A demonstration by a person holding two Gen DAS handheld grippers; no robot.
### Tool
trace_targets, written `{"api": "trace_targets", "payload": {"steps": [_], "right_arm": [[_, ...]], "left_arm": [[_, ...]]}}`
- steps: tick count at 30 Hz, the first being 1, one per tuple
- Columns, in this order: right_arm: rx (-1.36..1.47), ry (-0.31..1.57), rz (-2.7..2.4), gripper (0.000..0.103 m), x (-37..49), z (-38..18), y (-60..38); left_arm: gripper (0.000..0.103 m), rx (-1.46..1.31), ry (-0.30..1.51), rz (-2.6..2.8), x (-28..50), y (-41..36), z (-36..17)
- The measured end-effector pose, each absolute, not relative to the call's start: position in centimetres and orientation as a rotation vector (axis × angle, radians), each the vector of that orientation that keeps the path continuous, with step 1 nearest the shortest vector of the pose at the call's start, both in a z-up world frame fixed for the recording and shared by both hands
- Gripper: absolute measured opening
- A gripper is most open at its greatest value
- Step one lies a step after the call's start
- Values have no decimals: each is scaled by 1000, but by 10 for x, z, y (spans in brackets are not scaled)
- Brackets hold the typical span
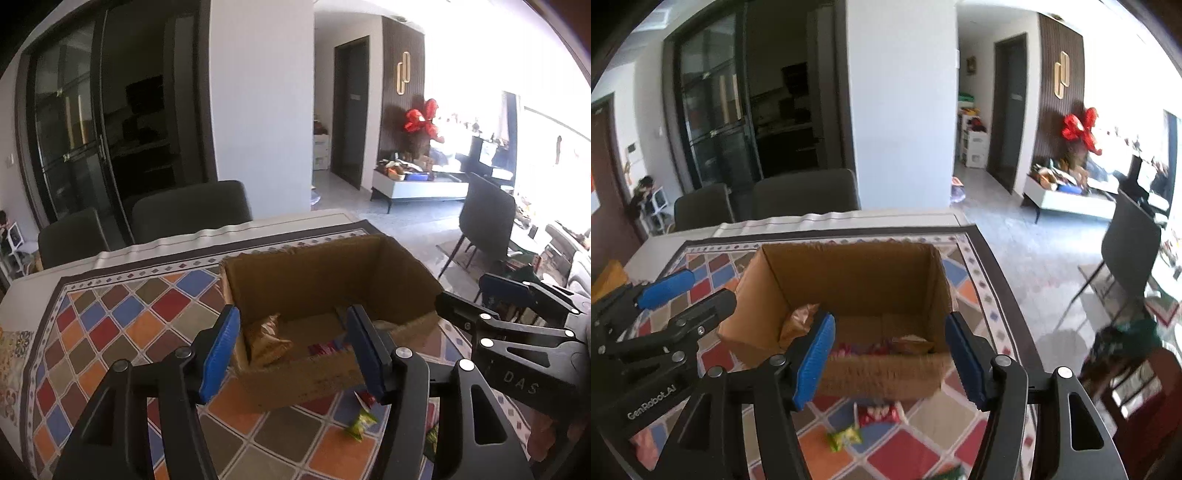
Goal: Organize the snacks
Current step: 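Carry the lollipop and white packet into the box and open both tools, then move both tools back toward the green cracker packet and yellow-green candy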
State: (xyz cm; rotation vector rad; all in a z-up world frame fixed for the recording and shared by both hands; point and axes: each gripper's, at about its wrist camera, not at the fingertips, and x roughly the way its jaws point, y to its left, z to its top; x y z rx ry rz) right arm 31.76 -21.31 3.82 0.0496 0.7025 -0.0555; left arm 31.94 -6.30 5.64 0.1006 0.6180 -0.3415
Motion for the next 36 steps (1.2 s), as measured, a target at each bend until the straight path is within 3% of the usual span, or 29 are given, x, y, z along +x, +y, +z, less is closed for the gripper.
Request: {"api": "trace_targets", "payload": {"steps": [18,25,28,36], "right_arm": [[225,851,-280,63,235,-18,-238],[307,839,-345,63,214,-47,-238],[361,841,-369,70,210,-62,-241],[402,868,-436,70,209,-91,-240]], "left_arm": [[65,201,654,-502,258,-85,3],[65,225,700,-558,258,-93,-27],[65,232,721,-590,261,-98,-39],[65,260,776,-669,276,-108,-70]]}}
